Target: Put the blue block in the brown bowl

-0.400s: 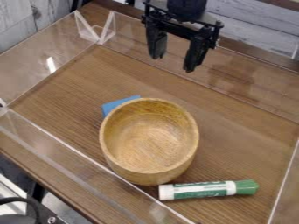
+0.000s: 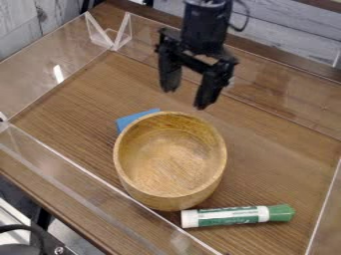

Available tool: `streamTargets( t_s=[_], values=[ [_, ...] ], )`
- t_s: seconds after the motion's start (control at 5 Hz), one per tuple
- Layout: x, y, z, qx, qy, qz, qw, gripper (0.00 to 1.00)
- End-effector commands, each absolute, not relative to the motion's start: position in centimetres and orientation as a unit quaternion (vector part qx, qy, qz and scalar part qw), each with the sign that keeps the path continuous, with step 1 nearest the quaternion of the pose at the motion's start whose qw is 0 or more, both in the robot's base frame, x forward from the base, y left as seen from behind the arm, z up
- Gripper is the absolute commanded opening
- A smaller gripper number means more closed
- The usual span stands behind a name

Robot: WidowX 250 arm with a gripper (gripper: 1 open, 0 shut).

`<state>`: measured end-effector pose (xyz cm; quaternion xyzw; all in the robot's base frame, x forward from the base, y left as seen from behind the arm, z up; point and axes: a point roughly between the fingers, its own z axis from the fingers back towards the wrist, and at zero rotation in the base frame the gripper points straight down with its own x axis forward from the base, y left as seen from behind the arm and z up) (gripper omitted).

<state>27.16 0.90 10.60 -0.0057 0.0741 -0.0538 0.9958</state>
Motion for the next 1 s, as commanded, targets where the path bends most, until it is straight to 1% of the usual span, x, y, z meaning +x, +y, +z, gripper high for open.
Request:
streamTargets(
  t_s=[0.0, 0.4, 0.6, 0.8],
  values=[
    [26.3, 2.1, 12.8, 0.001, 0.029, -0.100, 0.995, 1.00],
    [24.3, 4.8, 12.7, 0.014, 0.007, -0.156, 0.988, 1.00],
    [23.8, 6.1, 12.5, 0.019, 0.001, -0.171, 0.985, 1.00],
    [24.0, 6.7, 11.8, 0.021, -0.004, -0.186, 0.982, 1.00]
  ],
)
